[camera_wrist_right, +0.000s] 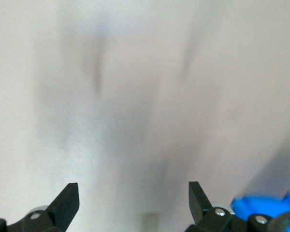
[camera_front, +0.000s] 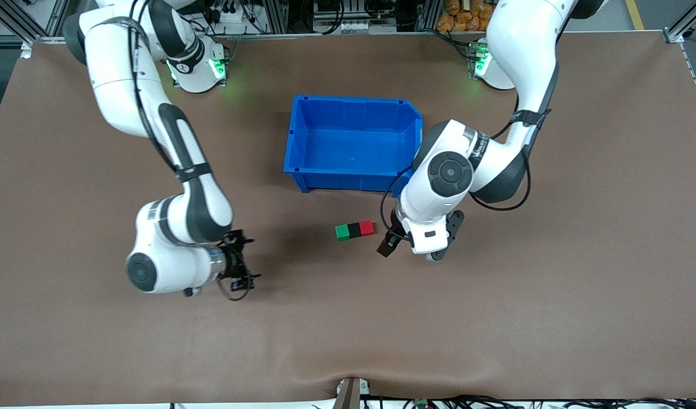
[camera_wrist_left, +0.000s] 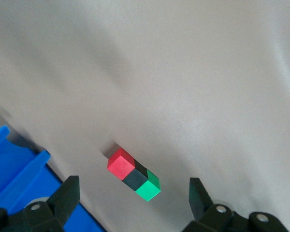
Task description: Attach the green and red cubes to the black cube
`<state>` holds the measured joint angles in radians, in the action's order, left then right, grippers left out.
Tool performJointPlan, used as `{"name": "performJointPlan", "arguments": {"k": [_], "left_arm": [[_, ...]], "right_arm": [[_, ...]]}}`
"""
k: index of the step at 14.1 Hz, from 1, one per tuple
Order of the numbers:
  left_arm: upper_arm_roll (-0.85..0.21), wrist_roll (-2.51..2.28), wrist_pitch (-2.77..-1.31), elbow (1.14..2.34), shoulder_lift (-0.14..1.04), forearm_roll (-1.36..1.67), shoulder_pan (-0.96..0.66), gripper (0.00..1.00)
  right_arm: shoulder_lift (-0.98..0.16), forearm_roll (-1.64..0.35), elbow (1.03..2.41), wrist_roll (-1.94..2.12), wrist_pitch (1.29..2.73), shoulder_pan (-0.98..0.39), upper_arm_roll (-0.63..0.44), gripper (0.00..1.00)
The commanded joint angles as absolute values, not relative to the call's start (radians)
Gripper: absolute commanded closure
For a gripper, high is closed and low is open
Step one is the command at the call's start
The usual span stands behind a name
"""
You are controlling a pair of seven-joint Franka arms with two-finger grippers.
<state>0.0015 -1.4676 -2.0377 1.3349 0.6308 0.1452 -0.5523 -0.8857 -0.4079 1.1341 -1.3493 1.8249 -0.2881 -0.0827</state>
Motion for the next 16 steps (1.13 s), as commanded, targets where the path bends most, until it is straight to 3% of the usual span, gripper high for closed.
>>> {"name": "performJointPlan", "arguments": {"k": [1, 11, 14, 16], "left_arm": [[0.0, -1.421, -1.985, 1.361, 0.562, 0.12, -0.526, 0.0], [0.0, -0.926, -1.737, 1.359, 0.405, 0.009, -0.348, 0.0], [0.0, -0.735, -1.649, 1.359, 0.339, 0.005, -0.305, 0.0], [0.0, -0.639, -1.623, 1.359, 0.302, 0.003, -0.272, 0.0]], "right_arm": [[-0.855, -0.356, 1.124, -1.098, 1.81, -0.249, -0.104, 0.0], [-0.796, -0.184, 1.057, -0.275, 1.718, 0.021, -0.104, 0.0], [-0.622, -0.164, 1.075, -0.067, 1.597, 0.067, -0.101, 0.0], [-0.513, -0.143, 1.091, 0.03, 1.424, 0.078, -0.101, 0.0]]}}
